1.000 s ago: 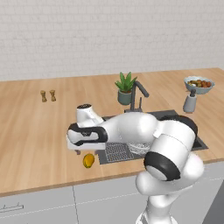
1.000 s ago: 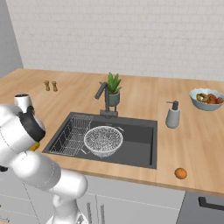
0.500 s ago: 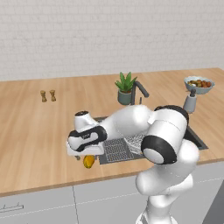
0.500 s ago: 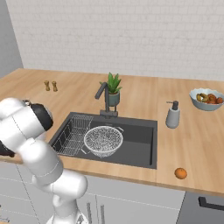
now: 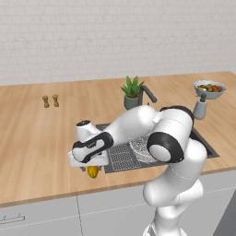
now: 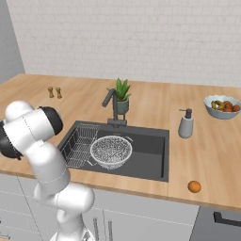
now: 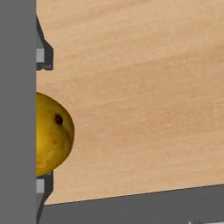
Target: Put the colander in the sink, put the tangerine, mango in the colander, and turn on the sink faucet and pour water over the colander.
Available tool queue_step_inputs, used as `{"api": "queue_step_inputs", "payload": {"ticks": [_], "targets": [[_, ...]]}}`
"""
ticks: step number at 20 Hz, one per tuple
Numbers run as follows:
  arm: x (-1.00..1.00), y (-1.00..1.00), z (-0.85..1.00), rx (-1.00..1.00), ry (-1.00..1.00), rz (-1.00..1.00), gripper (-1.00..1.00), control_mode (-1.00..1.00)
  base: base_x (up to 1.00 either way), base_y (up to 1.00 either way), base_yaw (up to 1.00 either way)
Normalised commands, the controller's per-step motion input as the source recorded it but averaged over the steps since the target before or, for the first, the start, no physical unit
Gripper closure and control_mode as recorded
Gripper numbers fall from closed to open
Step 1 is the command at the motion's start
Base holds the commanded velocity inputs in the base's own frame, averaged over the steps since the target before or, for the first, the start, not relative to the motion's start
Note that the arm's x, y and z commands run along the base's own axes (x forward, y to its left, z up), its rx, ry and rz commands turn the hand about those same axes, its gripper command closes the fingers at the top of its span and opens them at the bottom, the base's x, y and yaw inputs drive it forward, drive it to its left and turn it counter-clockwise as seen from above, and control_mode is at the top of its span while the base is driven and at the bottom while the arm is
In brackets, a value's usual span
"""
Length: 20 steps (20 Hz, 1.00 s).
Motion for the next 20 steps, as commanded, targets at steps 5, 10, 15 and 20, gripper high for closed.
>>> {"api": "queue_step_inputs", "payload": {"ticks": [5,10,15,20], "targets": [[-0.41,-0.09,-0.44,0.00,0.00,-0.05,1.00,-1.00,0.00,0.00,0.00],[-0.83,-0.56,-0.17,0.01,-0.04,-0.17,1.00,-1.00,0.00,0.00,0.00],[-0.66,-0.60,0.59,0.08,-0.23,-0.23,1.00,-1.00,0.00,0.00,0.00],[-0.46,-0.71,1.00,0.12,-0.33,-0.23,1.00,-1.00,0.00,0.00,0.00]]}}
